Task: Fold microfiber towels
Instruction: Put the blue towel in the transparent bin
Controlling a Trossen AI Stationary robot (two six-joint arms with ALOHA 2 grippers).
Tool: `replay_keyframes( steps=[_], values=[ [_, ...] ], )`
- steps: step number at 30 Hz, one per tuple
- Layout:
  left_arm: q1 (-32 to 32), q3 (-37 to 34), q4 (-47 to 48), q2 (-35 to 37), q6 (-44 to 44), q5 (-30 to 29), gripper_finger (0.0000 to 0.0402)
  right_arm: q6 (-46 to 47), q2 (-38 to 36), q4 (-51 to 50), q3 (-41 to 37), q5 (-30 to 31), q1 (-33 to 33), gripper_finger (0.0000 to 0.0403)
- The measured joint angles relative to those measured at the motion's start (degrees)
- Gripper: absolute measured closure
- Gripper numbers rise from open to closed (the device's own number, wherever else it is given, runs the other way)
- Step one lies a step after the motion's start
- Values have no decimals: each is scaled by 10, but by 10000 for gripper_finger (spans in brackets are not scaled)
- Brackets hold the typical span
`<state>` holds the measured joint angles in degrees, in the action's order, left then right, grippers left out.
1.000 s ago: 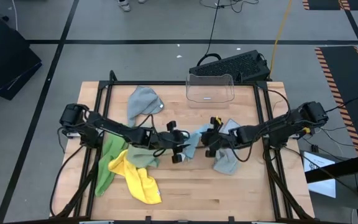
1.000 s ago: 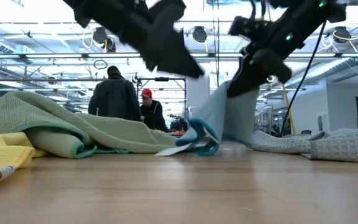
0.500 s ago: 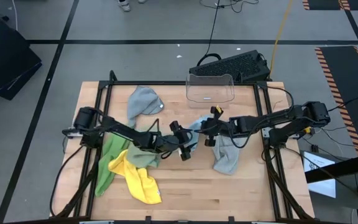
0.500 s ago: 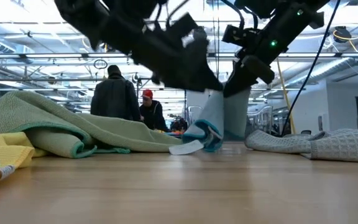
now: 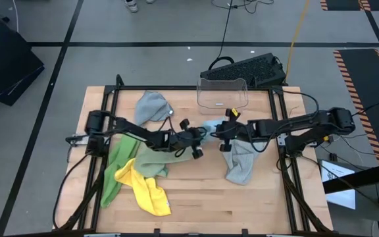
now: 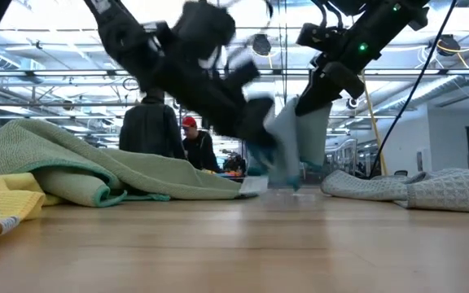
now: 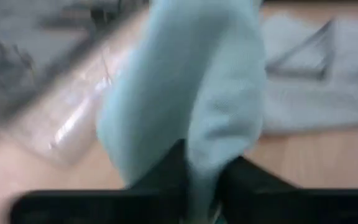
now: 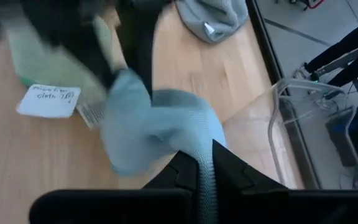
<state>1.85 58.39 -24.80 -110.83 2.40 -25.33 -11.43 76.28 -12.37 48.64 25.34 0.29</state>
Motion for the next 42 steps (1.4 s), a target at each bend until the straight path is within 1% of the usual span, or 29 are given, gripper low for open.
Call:
replay_keyframes(
  steps=[1, 2, 6, 8, 10, 13, 14, 16, 18, 19, 22, 24, 28, 33, 36, 42],
  values=[
    [0, 0, 2, 15, -16, -1, 375, -7, -2, -6, 0, 0, -3, 389],
    [-2, 0, 11, 31, -33, -3, 381, -15, -6, -12, 0, 0, -8, 389],
    [-24, 0, 55, 94, -125, -17, 379, -66, -31, -28, 0, 11, -42, 388],
    [-44, 1, 61, 123, -179, -8, 386, -101, -49, -22, 0, 15, -68, 388],
    [-69, 1, 62, 146, -227, 20, 392, -142, -72, -12, 0, 2, -96, 388],
    [-119, 2, 41, 161, -300, 72, 388, -211, -94, 11, 2, -15, -146, 388],
    [-137, 2, 25, 162, -322, 93, 385, -232, -100, 17, 2, -30, -166, 388],
    [-176, 2, 5, 160, -358, 158, 384, -263, -108, 39, 2, -72, -206, 388],
    [-211, 12, -12, 147, -373, 223, 388, -281, -113, 60, 1, -107, -243, 388],
    [-227, 20, -12, 141, -373, 245, 391, -288, -113, 69, 0, -121, -261, 388],
    [-255, 55, 2, 114, -374, 270, 392, -305, -109, 80, 0, -155, -310, 388],
    [-271, 82, 27, 94, -382, 287, 388, -307, -103, 84, 0, -184, -342, 388],
    [-287, 147, 75, 33, -404, 290, 376, -312, -74, 92, -1, -206, -394, 388],
    [-292, 218, 116, -29, -416, 230, 387, -342, -23, 127, -2, -204, -436, 387],
    [-297, 235, 135, -44, -424, 224, 388, -359, 3, 143, -2, -210, -456, 387],
    [-305, 236, 138, -58, -454, 217, 369, -395, 48, 189, -1, -211, -475, 387]
  ],
)
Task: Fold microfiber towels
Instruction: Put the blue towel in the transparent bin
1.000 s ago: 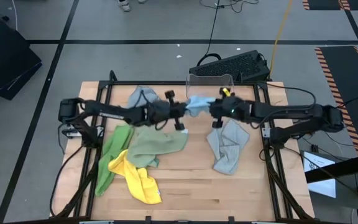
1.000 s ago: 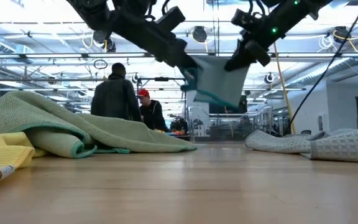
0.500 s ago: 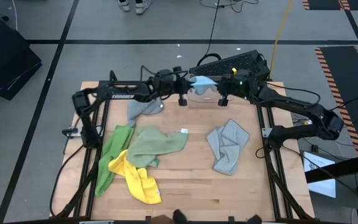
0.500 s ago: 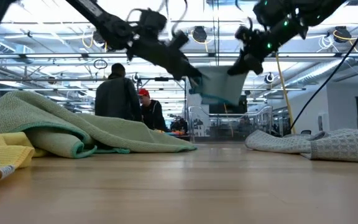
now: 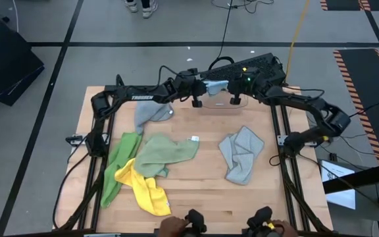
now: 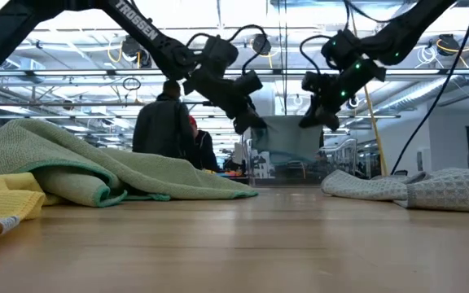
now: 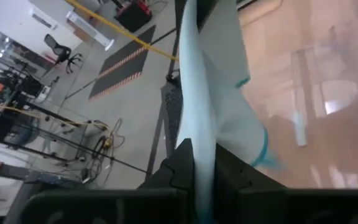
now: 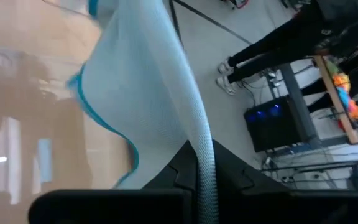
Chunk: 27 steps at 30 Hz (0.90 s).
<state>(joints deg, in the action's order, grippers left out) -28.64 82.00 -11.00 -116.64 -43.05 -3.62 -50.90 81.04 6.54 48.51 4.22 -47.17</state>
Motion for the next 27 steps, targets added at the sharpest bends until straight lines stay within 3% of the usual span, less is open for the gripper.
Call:
replay_keyframes(
  steps=[12, 21, 27],
  values=[
    [-14, -1, 35, -10, 18, 4, 357, -17, 48, 27, -1, 4, -5, 387],
    [-15, -1, 49, -9, 48, 2, 249, -101, 52, 1, -3, -10, -1, 387],
    [-15, -1, 31, -9, 90, 14, 218, -88, 52, -8, -2, -60, 0, 387]
  ],
)
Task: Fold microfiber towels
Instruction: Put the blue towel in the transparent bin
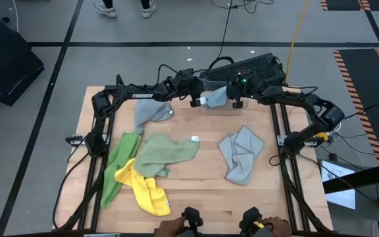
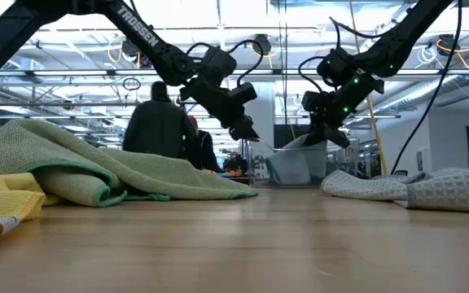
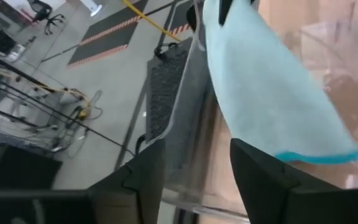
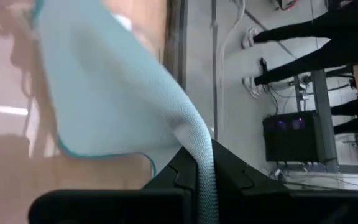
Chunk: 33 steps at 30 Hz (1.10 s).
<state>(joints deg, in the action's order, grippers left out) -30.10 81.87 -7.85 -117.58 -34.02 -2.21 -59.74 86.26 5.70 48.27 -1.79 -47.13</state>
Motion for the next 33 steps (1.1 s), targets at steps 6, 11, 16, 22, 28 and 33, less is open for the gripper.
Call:
replay_keyframes(
  steps=[6, 11, 16, 22, 28, 33],
  values=[
    [4, 0, -2, 4, 86, 86, 223, 4, 0, 40, 0, 1, 3, 387],
    [12, 0, -1, 4, 170, 142, 224, 4, 0, 76, 0, 2, 3, 387],
    [29, 0, -4, 4, 180, 136, 210, 5, 0, 89, 0, 4, 3, 387],
    [23, 0, 20, 4, 199, 64, 220, 13, 0, 104, 0, 4, 3, 387],
    [12, 1, 41, 4, 218, 78, 309, 29, 0, 121, 1, 2, 3, 387],
    [12, 1, 31, 4, 227, 79, 332, 30, 0, 121, 1, 1, 5, 387]
  ],
)
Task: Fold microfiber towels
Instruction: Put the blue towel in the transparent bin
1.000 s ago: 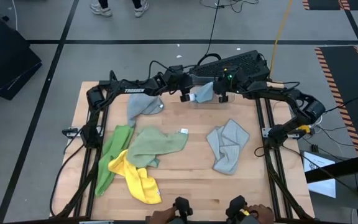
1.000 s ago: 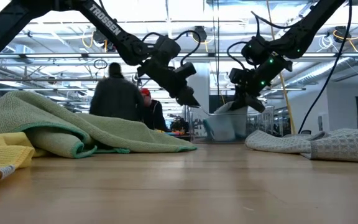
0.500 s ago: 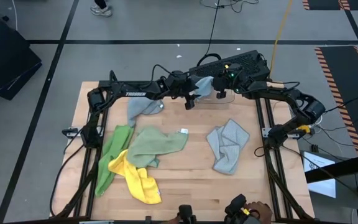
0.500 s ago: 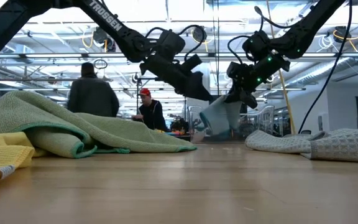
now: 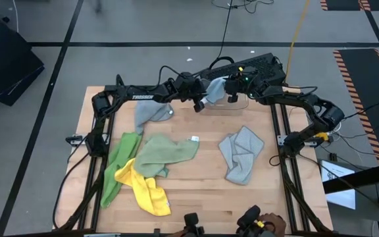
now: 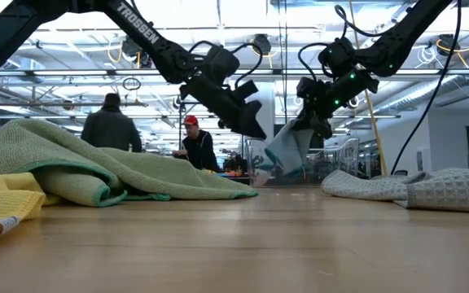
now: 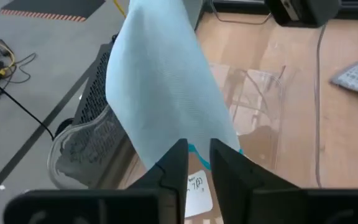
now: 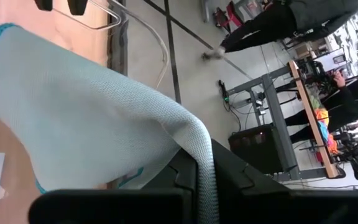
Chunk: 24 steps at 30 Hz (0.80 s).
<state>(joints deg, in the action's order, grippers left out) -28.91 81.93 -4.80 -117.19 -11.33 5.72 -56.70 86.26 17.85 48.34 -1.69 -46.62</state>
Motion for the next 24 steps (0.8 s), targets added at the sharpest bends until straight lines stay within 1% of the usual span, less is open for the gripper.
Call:
replay_keyframes(
  steps=[3, 7, 12, 17, 21, 23, 24],
  values=[
    [0, 0, -11, 0, 17, 1, 315, 3, 0, -3, 0, 1, 10, 387],
    [3, 0, -15, 10, 43, 3, 280, 3, 0, 4, 0, 1, 26, 387],
    [11, 1, -28, 24, 85, 2, 238, 17, 0, 18, 0, 33, 37, 387],
    [32, 0, -47, 5, 65, -34, 204, 37, 0, 24, 0, 32, 36, 387],
    [34, 0, -42, 1, 72, -78, 199, 53, 0, 25, 0, 31, 36, 387],
    [31, 0, -43, 1, 73, -99, 205, 66, 0, 25, 0, 31, 36, 387],
    [29, 0, -43, 1, 72, -100, 211, 71, 0, 25, 0, 31, 36, 387]
  ],
)
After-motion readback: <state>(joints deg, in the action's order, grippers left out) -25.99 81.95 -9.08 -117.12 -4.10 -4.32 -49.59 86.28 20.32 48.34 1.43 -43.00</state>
